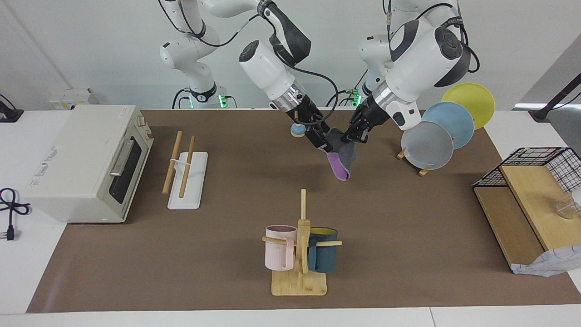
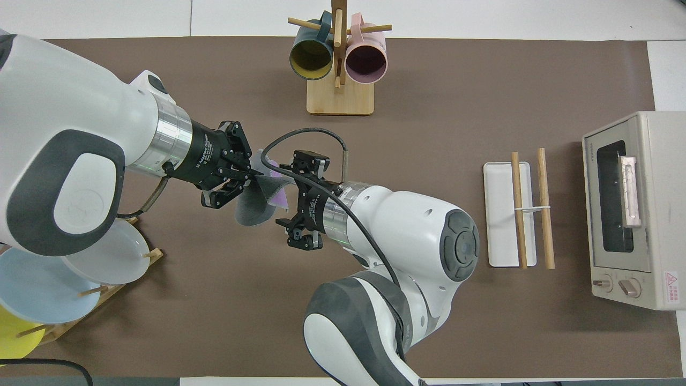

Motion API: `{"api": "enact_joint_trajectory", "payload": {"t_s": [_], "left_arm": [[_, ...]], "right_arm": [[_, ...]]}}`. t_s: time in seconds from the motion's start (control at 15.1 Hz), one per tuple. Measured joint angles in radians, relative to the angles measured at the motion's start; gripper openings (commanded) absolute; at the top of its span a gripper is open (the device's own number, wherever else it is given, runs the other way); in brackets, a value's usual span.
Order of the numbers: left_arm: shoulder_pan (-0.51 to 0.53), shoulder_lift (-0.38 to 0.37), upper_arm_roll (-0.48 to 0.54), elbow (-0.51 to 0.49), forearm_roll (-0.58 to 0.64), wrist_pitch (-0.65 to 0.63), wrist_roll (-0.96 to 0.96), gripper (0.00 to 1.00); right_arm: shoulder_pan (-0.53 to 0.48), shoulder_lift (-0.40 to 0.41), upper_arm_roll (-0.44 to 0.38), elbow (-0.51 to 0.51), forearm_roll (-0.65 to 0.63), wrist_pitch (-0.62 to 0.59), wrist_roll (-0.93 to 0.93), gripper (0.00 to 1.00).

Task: Fold towel and hang on rack
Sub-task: 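Grasp the hanging towel with the right gripper below the left gripper, then open the left gripper and withdraw it while the right gripper pulls the towel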

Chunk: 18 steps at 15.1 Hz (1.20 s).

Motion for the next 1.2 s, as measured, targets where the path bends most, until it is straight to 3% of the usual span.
{"api": "enact_joint_trajectory", "payload": {"t_s": [0.13,0.2,0.33,0.4,0.47,0.93,1.0,1.06,1.2], "left_arm": [[0.0,0.0,0.0,0.0,0.0,0.0,-0.003,0.0],[0.0,0.0,0.0,0.0,0.0,0.0,-0.004,0.0],[0.0,0.0,0.0,0.0,0.0,0.0,-0.006,0.0],[0.0,0.0,0.0,0.0,0.0,0.0,-0.009,0.0],[0.0,0.0,0.0,0.0,0.0,0.0,-0.011,0.0],[0.0,0.0,0.0,0.0,0.0,0.001,-0.016,0.0],[0.0,0.0,0.0,0.0,0.0,0.001,-0.016,0.26],[0.0,0.0,0.0,-0.001,0.0,0.001,-0.016,0.99],[0.0,0.0,-0.001,-0.002,0.0,0.001,-0.011,1.0]], "right_arm": [[0.014,0.011,0.001,0.005,0.006,0.025,0.0,1.0],[0.018,0.014,0.001,0.011,0.019,0.032,0.0,0.88],[0.019,0.018,0.001,0.02,0.029,0.042,-0.004,0.46],[0.019,0.019,0.0,0.023,0.031,0.045,-0.015,0.18],[0.019,0.019,-0.001,0.026,0.031,0.045,-0.028,0.0],[0.007,0.022,-0.004,0.047,0.074,0.045,-0.062,0.0],[0.007,0.023,-0.004,0.048,0.074,0.045,-0.062,0.0],[0.007,0.025,-0.004,0.049,0.074,0.045,-0.062,0.0],[0.007,0.027,-0.004,0.05,0.074,0.045,-0.065,0.0]]}}
